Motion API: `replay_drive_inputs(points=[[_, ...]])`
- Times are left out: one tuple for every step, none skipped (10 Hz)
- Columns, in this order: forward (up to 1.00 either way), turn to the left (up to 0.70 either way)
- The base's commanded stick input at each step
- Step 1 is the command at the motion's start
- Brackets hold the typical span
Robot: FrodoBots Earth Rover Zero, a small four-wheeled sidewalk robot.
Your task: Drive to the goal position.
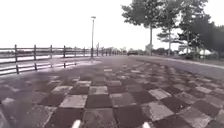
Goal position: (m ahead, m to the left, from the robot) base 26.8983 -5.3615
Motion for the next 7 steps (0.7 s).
replay_drive_inputs(points=[[0.85,0.01],[0.85,0.01],[0.85,0.01],[0.85,0.01],[0.85,0.01],[0.85,0.01],[0.85,0.01]])
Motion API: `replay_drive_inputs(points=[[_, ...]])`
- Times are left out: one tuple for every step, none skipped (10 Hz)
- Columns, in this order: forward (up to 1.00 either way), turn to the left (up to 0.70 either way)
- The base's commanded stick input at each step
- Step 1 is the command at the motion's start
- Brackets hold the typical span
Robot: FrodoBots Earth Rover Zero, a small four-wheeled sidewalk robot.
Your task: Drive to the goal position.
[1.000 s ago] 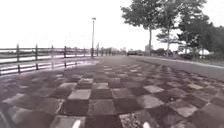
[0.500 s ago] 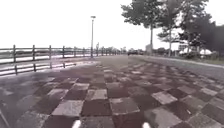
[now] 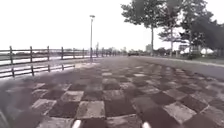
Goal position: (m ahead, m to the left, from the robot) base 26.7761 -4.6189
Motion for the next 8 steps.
replay_drive_inputs(points=[[0.85,0.01],[0.85,0.01],[0.85,0.01],[0.85,0.01],[0.85,0.01],[0.85,0.01],[0.85,0.01],[0.85,0.01]])
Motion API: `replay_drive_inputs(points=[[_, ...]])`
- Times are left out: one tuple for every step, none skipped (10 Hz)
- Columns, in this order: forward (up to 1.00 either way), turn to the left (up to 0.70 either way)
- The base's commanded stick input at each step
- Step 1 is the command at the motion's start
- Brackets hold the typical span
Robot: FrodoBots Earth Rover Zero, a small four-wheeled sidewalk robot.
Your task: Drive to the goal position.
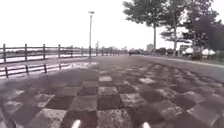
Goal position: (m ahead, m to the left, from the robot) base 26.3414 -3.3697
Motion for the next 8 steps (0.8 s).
replay_drive_inputs(points=[[0.85,0.01],[0.85,0.01],[0.85,0.01],[0.85,0.01],[0.85,0.01],[0.85,0.01],[0.85,0.01],[0.85,0.01]])
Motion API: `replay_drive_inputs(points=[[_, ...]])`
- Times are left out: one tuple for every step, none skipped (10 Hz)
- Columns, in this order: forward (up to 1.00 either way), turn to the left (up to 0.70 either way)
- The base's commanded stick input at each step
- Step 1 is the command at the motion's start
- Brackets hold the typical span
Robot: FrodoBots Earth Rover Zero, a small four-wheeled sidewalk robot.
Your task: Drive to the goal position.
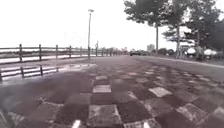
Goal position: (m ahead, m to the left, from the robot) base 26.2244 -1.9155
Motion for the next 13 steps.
replay_drive_inputs(points=[[0.85,0.01],[0.85,0.01],[0.85,0.01],[0.85,0.01],[0.85,0.01],[0.85,0.01],[0.85,0.01],[0.85,0.01],[0.85,0.01],[0.85,0.01],[0.85,0.01],[0.85,0.01],[0.85,0.01]])
